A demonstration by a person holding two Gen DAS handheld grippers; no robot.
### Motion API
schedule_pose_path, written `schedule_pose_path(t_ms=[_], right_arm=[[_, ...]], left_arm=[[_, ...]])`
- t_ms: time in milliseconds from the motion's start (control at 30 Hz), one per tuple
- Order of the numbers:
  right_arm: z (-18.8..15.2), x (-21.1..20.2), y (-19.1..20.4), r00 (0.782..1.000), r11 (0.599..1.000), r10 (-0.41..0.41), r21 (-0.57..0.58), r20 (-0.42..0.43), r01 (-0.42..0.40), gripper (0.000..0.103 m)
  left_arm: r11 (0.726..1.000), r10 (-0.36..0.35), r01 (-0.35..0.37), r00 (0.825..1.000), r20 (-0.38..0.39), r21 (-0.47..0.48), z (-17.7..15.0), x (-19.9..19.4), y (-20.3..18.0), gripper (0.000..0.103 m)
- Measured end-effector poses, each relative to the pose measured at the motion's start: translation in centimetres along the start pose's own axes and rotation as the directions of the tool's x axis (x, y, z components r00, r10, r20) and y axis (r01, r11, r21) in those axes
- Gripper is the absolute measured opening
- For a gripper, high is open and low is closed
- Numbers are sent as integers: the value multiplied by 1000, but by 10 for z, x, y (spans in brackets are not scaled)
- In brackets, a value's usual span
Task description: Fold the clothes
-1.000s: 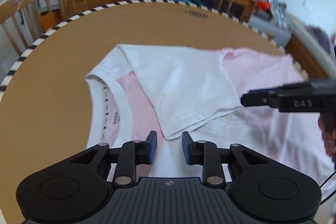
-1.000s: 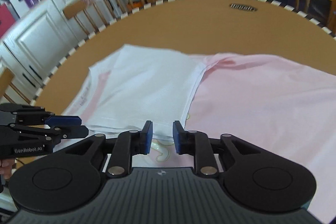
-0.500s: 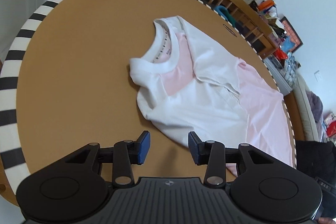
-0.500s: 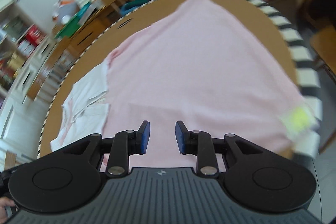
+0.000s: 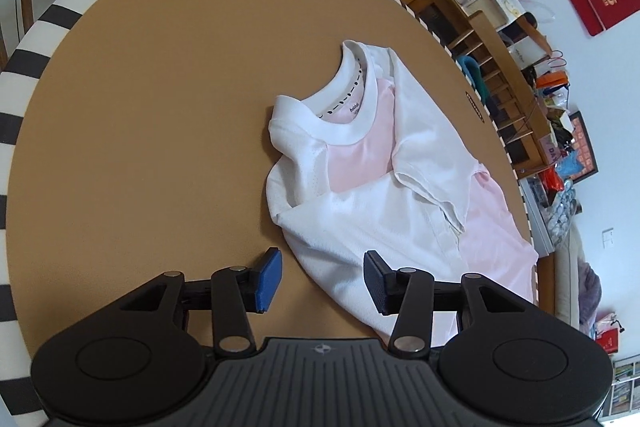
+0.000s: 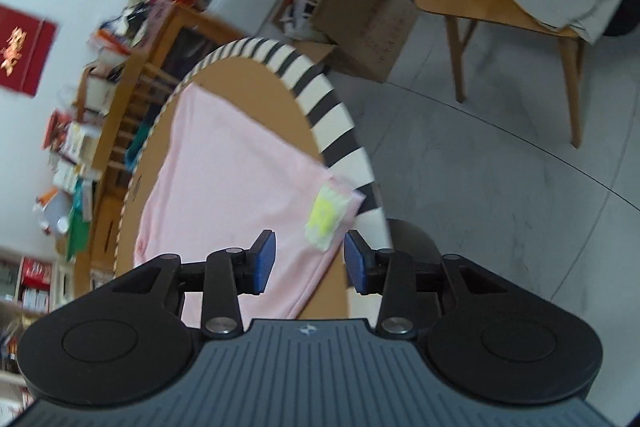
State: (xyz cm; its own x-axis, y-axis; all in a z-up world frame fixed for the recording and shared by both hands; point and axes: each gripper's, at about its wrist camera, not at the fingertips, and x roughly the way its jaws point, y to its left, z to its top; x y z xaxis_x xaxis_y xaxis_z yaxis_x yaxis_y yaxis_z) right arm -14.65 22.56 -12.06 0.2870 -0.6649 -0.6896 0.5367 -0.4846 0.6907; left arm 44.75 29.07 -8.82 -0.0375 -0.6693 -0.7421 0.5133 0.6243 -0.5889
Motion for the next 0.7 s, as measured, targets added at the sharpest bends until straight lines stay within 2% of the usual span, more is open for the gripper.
schedule_pose_path(t_ms=[67, 167, 300, 600, 700], right_arm=[[3, 6, -5, 1000, 1000, -20, 22, -4, 20, 41], [4, 11, -6, 1000, 999, -7, 46, -6, 8, 41], [6, 17, 6, 1000, 1000, -25, 7, -17, 25, 41], [10, 18, 12, 1000, 999, -21, -38, 15, 22, 39], [9, 20, 17, 999, 996, -39, -79, 25, 41, 35]], left_arm=[[1000, 3, -3, 1000, 4, -10, 0, 1, -2, 51], [1000, 11, -11, 1000, 8, -3, -1, 2, -5, 53], [1000, 27, -27, 1000, 11, 13, -2, 3, -10, 55], [1000, 20, -20, 1000, 19, 4, -2, 3, -12, 59], [1000, 17, -18, 1000, 17, 12, -1, 4, -13, 60]])
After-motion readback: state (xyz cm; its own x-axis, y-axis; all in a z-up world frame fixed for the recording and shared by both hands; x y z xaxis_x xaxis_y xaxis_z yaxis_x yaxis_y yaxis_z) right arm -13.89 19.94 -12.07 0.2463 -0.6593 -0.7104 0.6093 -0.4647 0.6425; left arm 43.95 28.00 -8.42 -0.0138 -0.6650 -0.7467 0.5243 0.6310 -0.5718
